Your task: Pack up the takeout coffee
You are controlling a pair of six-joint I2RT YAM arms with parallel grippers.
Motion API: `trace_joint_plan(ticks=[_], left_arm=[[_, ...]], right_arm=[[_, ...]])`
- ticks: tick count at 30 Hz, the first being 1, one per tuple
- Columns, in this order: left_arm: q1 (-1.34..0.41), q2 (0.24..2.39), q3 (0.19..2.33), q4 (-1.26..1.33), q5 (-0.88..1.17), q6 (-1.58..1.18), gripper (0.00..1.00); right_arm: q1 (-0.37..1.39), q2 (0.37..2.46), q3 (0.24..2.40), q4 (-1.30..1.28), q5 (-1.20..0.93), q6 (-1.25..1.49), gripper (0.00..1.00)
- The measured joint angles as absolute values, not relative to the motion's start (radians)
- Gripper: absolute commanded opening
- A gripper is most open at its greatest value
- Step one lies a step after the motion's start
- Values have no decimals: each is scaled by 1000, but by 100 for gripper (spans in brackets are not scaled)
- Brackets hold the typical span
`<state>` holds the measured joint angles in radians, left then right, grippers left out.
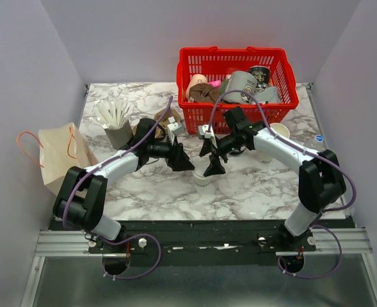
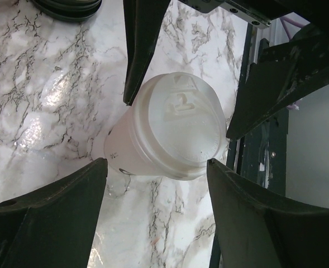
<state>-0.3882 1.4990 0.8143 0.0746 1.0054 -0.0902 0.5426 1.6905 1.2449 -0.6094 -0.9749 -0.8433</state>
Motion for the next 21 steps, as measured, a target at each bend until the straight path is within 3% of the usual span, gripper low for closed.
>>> trace_joint_plan(ticks=[21], left_arm=[[-389, 1541, 811, 133, 1006, -148, 79]], right_arm=[[543, 1699, 1305, -731, -968, -966, 100]])
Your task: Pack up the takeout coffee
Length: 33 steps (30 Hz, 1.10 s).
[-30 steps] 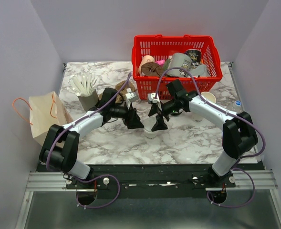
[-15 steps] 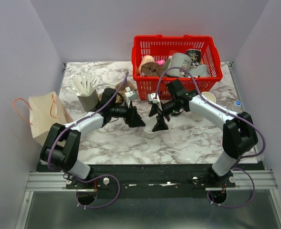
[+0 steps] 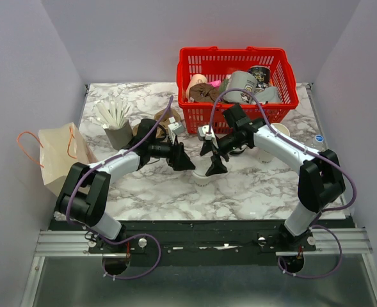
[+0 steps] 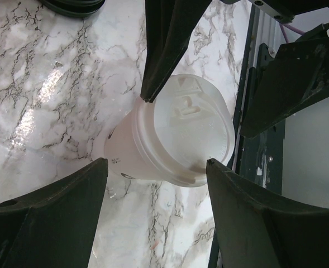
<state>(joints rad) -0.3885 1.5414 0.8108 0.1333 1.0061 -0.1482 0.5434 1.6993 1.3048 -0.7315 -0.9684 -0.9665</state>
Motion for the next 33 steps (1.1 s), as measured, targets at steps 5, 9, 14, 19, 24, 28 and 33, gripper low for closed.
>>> trace_joint_plan(ticks=[5, 9, 14, 19, 24, 28, 33], left_arm=[[-389, 1542, 811, 136, 1007, -155, 79], [-389, 1547, 811, 144, 1007, -162, 79], [-392, 1555, 809, 159, 1007, -178, 79], [-397, 1557, 808, 167, 1007, -184, 79], [-397, 1562, 805, 171, 1007, -187, 80], [-397, 1563, 805, 172, 1014, -192, 80], [-411, 1565, 802, 179, 1034, -196, 80]], right_arm=[[543, 1699, 1305, -731, -956, -985, 99], [543, 1699, 1304, -731, -950, -997, 98], [546, 1699, 1284, -730, -935, -1017, 98], [549, 1699, 1280, -731, -935, -1023, 95], [551, 1699, 1272, -722, -935, -1023, 90], [552, 1690, 1250, -688, -927, -1021, 84], [557, 1686, 1241, -665, -924, -1016, 82]])
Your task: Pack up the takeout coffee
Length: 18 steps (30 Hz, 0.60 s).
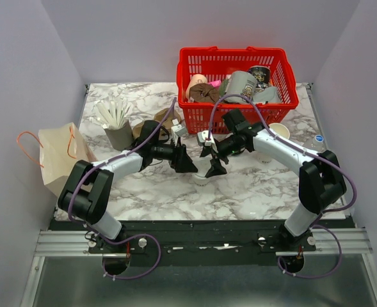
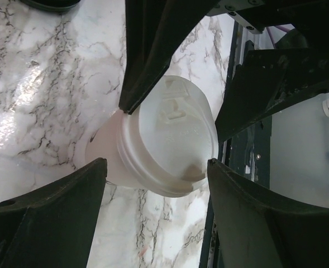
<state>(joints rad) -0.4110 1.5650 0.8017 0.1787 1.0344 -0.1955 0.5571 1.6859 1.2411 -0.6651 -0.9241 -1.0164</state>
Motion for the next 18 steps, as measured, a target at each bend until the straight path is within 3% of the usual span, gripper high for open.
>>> trace_joint_plan(ticks=[9, 18], left_arm=[[-422, 1599, 773, 259, 1074, -251, 77], [-390, 1758, 692, 743, 1155, -621, 74]], right_arm=[[558, 1686, 1237, -654, -924, -1010, 79], [557, 1688, 1243, -674, -922, -1013, 79]])
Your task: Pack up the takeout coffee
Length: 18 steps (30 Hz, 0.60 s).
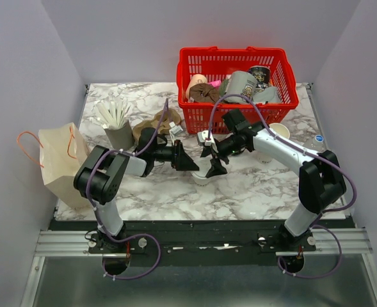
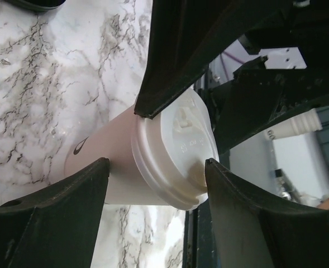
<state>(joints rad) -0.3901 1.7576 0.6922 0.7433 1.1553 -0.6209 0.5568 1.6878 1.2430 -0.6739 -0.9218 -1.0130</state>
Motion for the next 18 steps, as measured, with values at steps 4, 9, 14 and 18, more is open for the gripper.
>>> trace_joint_plan(ticks=[4, 9, 14, 18], left_arm=[[-378, 1853, 667, 1019, 1175, -822, 71], [-364, 1952, 658, 1251, 1180, -1021, 69], [-361, 1983, 659, 1319, 1178, -1081, 67], [-363, 1933, 649, 1244, 1153, -968, 68]], right_arm=[[556, 1694, 1255, -690, -917, -1015, 78], [556, 1708, 1275, -707, -917, -1013, 78], [557, 1708, 1275, -704, -901, -1003, 77], [562, 1705, 1270, -688, -886, -973, 77]])
